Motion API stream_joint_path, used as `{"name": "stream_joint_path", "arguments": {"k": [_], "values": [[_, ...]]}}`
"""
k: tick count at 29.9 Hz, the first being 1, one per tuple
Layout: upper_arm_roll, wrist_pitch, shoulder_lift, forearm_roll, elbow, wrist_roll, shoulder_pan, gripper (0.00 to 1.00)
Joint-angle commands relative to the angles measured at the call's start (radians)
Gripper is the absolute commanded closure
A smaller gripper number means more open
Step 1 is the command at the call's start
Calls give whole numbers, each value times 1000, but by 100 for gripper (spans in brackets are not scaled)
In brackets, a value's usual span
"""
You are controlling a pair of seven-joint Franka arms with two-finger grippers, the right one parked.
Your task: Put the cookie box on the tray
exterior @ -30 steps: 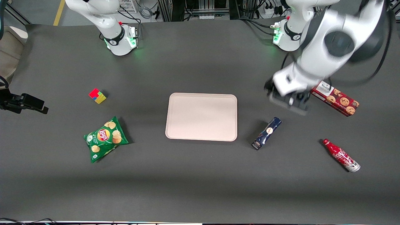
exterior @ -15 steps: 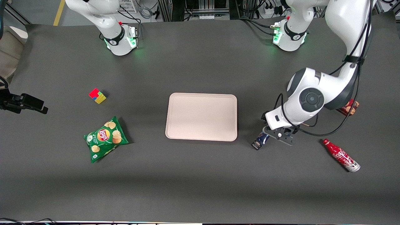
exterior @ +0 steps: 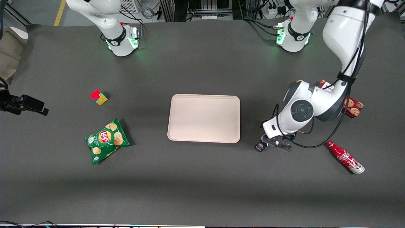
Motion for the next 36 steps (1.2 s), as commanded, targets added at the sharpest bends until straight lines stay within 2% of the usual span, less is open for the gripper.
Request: {"name": "stream_joint_path", "arguments": {"k": [1,10,21,25,29,33,36], "values": [[2,-15,-16,11,-3,-43,-7,100],[-4,-83,-69,-3,11,-50,1,100],[-39,-406,-221,-203,164,-86,1,100],[-42,-564,-270,-235,242,-172,0,100],[-96,-695,-312,-238,295,-336,-3,100],[-156,-750,-322,-243,304,-425,-3,100],[-202,-755,-333,-279,316,-531,-3,100]]}}
